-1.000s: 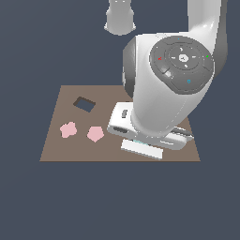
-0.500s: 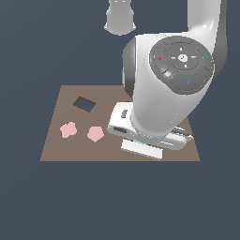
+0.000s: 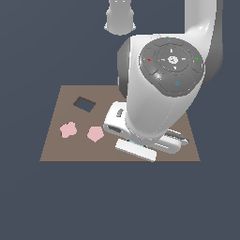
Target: Insert a designated object into the corresponding slot on a board.
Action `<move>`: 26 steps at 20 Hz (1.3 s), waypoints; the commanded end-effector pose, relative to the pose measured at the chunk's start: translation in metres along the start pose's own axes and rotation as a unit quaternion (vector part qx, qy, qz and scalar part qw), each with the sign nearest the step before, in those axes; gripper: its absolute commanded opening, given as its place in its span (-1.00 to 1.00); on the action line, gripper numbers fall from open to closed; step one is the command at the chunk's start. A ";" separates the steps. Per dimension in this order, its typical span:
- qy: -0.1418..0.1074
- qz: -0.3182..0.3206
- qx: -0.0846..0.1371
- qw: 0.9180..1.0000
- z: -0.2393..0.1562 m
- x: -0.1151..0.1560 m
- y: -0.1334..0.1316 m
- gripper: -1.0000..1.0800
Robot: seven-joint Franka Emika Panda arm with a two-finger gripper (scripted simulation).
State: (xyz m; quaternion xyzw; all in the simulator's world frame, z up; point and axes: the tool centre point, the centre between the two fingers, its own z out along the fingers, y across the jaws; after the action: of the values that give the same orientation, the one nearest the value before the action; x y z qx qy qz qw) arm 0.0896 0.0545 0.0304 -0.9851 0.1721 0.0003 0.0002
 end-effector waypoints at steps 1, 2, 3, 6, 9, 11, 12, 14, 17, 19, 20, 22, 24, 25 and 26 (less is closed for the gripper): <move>0.000 0.024 0.000 1.000 -0.001 0.004 0.007 -1.00; 0.000 0.035 0.000 0.999 -0.001 0.006 0.010 -1.00; 0.001 0.048 0.000 0.999 -0.001 0.008 0.014 -1.00; 0.001 0.092 0.000 0.996 -0.002 0.014 0.027 -1.00; 0.001 0.145 0.000 0.989 -0.002 0.019 0.043 -1.00; 0.001 0.185 0.000 0.983 -0.003 0.022 0.056 -1.00; 0.001 0.205 0.000 0.979 -0.003 0.023 0.063 -1.00; 0.001 0.247 0.000 0.969 -0.004 0.024 0.077 -1.00; 0.001 0.311 0.000 0.951 -0.004 0.024 0.098 -1.00; 0.001 0.353 0.001 0.935 -0.005 0.022 0.113 -1.00; 0.001 0.375 0.001 0.927 -0.005 0.020 0.120 -1.00; 0.001 0.418 0.001 0.908 -0.006 0.016 0.135 -1.00; 0.001 0.462 0.001 0.887 -0.006 0.010 0.150 -1.00; 0.001 0.484 0.001 0.875 -0.007 0.006 0.157 -1.00; 0.001 0.506 0.001 0.862 -0.007 0.002 0.164 -1.00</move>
State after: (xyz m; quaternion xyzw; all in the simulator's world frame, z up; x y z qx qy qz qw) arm 0.0448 -0.0926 0.0364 -0.7867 0.6173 -0.0002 0.0002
